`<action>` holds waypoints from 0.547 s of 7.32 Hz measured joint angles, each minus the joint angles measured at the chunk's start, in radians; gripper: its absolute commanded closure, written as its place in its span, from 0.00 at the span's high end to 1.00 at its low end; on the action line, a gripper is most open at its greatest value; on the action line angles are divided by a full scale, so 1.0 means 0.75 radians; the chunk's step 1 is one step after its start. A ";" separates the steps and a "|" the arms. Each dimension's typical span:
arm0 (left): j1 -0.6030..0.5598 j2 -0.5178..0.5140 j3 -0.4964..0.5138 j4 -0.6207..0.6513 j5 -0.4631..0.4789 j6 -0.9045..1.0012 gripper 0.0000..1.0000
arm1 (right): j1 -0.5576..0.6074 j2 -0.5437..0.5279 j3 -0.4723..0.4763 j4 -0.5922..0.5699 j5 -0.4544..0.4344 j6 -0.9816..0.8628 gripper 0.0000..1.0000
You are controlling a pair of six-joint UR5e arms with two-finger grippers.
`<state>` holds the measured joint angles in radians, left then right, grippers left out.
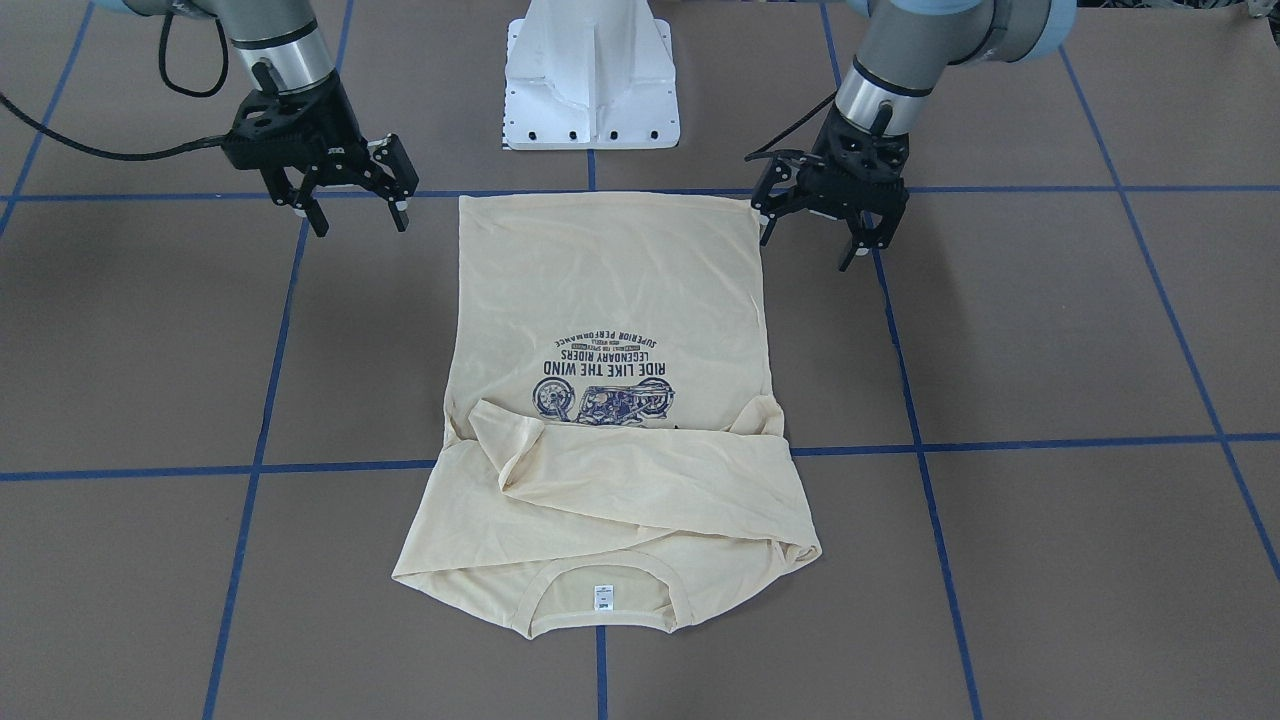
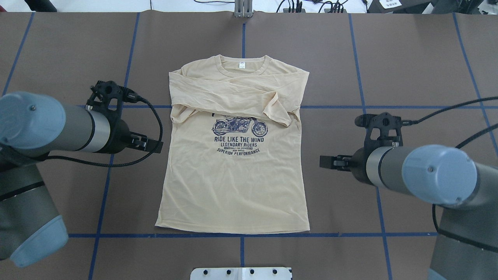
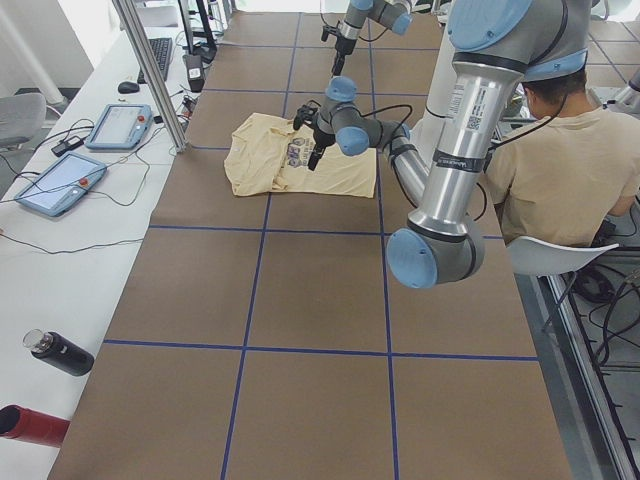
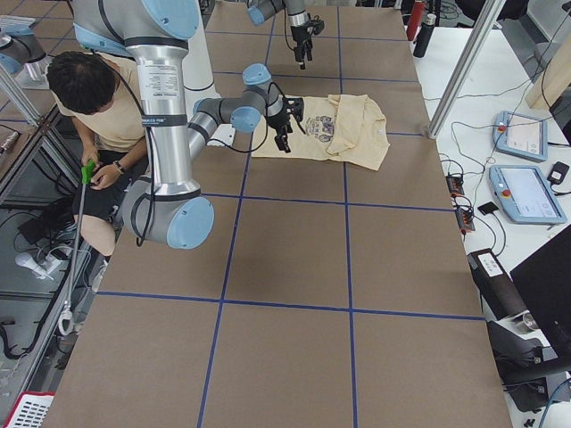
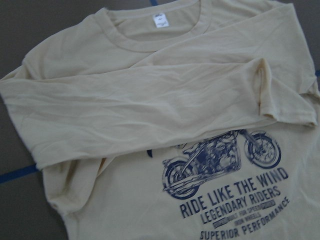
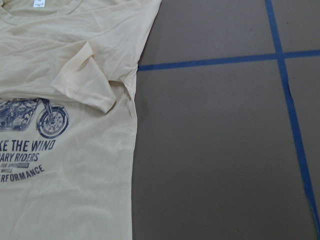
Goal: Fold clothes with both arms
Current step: 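Release the sleeve and move both grippers to the hem nearest the robot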
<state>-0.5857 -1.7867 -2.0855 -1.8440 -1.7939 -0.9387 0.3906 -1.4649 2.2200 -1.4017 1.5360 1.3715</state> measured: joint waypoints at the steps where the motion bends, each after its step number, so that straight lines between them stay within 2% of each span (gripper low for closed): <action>1: 0.071 0.084 -0.019 -0.091 0.054 -0.120 1.00 | -0.090 -0.022 0.027 -0.003 -0.065 0.086 0.98; 2: 0.162 0.135 -0.020 -0.154 0.103 -0.263 0.96 | -0.139 -0.036 0.043 -0.007 -0.092 0.163 0.97; 3: 0.252 0.155 -0.016 -0.181 0.144 -0.388 0.84 | -0.162 -0.041 0.049 -0.010 -0.101 0.213 0.97; 4: 0.334 0.161 -0.006 -0.191 0.184 -0.496 0.66 | -0.172 -0.042 0.051 -0.012 -0.106 0.241 0.99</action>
<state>-0.3354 -1.6661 -2.0903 -1.9876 -1.6562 -1.3106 0.2618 -1.4967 2.2583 -1.4103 1.4566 1.5524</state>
